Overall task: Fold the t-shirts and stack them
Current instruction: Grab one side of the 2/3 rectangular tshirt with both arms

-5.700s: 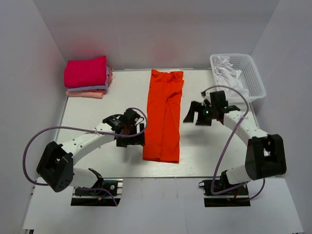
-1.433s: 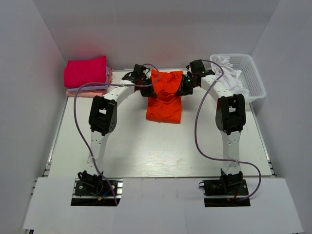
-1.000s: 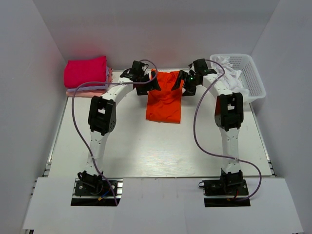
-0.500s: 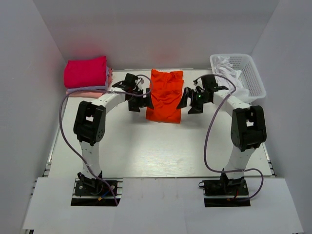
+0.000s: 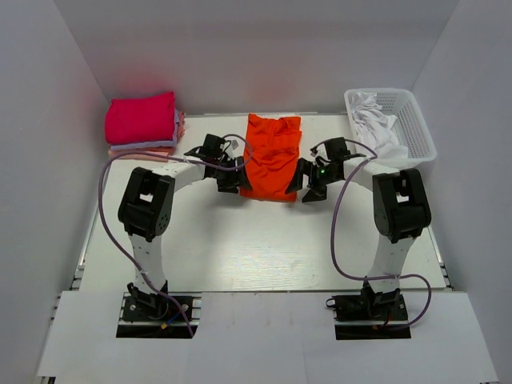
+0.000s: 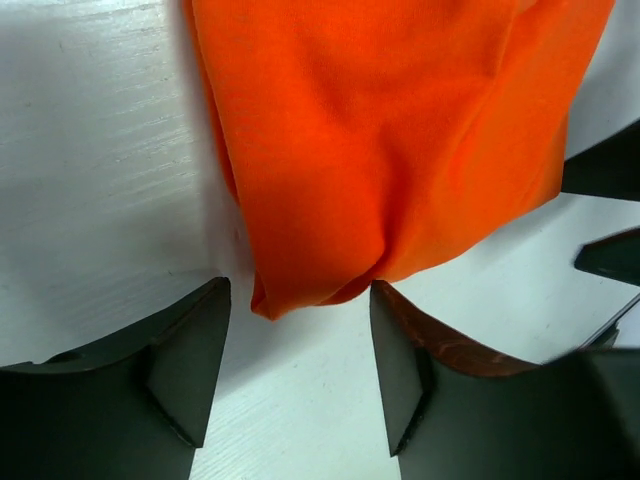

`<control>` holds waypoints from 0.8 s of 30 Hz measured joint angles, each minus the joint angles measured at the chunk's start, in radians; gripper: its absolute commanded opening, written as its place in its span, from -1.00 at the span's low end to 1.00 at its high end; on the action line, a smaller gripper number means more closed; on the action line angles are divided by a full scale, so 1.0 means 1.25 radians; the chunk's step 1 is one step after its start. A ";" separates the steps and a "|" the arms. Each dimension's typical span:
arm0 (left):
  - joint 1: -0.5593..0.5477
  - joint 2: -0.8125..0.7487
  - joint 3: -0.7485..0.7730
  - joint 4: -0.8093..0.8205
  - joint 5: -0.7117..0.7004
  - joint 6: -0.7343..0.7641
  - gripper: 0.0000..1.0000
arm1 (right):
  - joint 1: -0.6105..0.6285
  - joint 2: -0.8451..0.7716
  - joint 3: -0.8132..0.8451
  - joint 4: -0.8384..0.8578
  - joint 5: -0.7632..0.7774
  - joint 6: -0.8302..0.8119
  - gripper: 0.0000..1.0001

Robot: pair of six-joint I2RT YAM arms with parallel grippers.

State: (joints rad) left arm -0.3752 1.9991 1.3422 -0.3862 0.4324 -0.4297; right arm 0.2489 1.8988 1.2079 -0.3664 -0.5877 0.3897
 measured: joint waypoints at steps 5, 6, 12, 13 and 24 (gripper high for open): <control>0.000 0.003 -0.022 0.023 -0.002 -0.003 -0.09 | 0.000 0.034 0.000 0.021 -0.036 0.011 0.81; 0.000 0.006 -0.022 0.023 -0.002 -0.002 -0.12 | 0.000 0.035 0.000 0.023 -0.037 0.011 0.81; 0.000 0.009 -0.037 0.039 0.000 0.002 -0.35 | 0.000 0.045 0.000 0.039 -0.047 0.016 0.53; 0.000 0.010 -0.037 0.041 0.001 0.002 -0.43 | 0.000 0.049 0.000 0.043 -0.050 0.017 0.39; 0.000 0.018 -0.038 0.050 0.008 0.002 -1.00 | 0.000 0.085 -0.008 0.072 -0.041 0.023 -0.72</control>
State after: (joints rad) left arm -0.3752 2.0216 1.2949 -0.3241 0.4427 -0.4267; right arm 0.2489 2.0052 1.1980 -0.2764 -0.6384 0.4187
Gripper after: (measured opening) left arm 0.014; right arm 0.228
